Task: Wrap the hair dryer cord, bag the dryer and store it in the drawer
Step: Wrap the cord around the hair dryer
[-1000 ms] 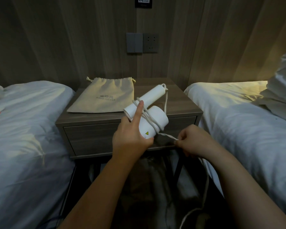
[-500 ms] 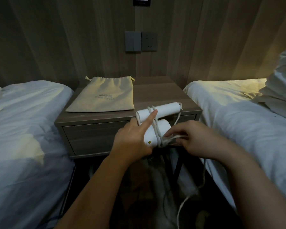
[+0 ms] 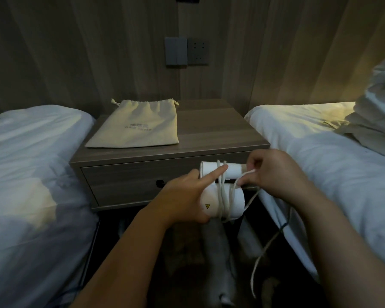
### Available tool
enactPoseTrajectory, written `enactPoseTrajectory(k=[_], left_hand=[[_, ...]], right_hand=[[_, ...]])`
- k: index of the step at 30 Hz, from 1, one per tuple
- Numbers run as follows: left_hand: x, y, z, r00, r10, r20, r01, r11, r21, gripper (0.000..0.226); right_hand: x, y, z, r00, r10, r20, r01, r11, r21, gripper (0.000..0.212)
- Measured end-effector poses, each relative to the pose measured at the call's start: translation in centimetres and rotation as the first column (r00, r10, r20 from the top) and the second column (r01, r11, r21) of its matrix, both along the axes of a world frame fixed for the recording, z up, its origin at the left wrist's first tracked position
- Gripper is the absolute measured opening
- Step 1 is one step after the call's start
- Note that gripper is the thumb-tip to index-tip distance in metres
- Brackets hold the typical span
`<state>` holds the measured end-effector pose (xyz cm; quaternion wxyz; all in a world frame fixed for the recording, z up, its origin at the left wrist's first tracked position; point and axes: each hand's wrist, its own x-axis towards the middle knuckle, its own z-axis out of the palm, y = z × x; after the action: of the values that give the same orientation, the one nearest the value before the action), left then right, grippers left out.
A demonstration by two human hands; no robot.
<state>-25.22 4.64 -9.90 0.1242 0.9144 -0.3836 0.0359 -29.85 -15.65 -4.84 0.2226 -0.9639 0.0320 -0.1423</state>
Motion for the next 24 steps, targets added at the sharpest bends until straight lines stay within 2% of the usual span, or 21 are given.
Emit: enactPoseTrajectory(k=[2,6,9,12,15,17,20,24], left_hand=[[-0.1,0.0,0.0,1.000,-0.016,-0.011,0.016,1.000,-0.002,0.111],[-0.2,0.0,-0.3,0.998,-0.036,-0.047,0.036,0.999,0.011,0.112],[-0.3,-0.2,-0.3,0.998,-0.048,-0.042,0.049,0.999,0.006,0.111],[-0.6,-0.6,-0.4,0.996,-0.071,-0.046,0.071,0.997,0.001,0.111],[-0.9,-0.9,-0.3,0.982,-0.107,-0.153,0.105,0.994,-0.019,0.113],[-1.0,-0.8,-0.1,0.960,-0.133,-0.247,0.124,0.991,-0.051,0.114],[-0.7,-0.3,0.2,0.925,-0.171,-0.341,0.150,0.985,-0.085,0.115],[-0.4,0.6,0.5,0.824,-0.233,-0.516,0.182,0.972,-0.149,0.112]], right_hand=[[-0.1,-0.5,0.2,0.996,0.091,-0.012,-0.089,0.988,0.123,0.025],[-0.4,-2.1,0.7,0.972,0.229,-0.060,-0.216,0.961,0.171,0.035],[-0.4,-2.8,0.5,0.978,0.207,-0.021,-0.196,0.951,0.238,0.028],[0.0,-2.7,0.1,0.992,0.117,0.039,-0.124,0.952,0.279,0.017],[0.7,-2.3,-0.5,0.999,0.024,0.038,-0.032,0.970,0.241,0.015],[1.2,-2.1,-0.6,1.000,0.018,0.025,-0.023,0.977,0.212,0.019],[1.5,-2.2,-0.7,0.995,0.084,-0.051,-0.069,0.964,0.257,0.018],[1.6,-3.3,-1.3,0.940,0.257,-0.224,-0.136,0.885,0.445,0.020]])
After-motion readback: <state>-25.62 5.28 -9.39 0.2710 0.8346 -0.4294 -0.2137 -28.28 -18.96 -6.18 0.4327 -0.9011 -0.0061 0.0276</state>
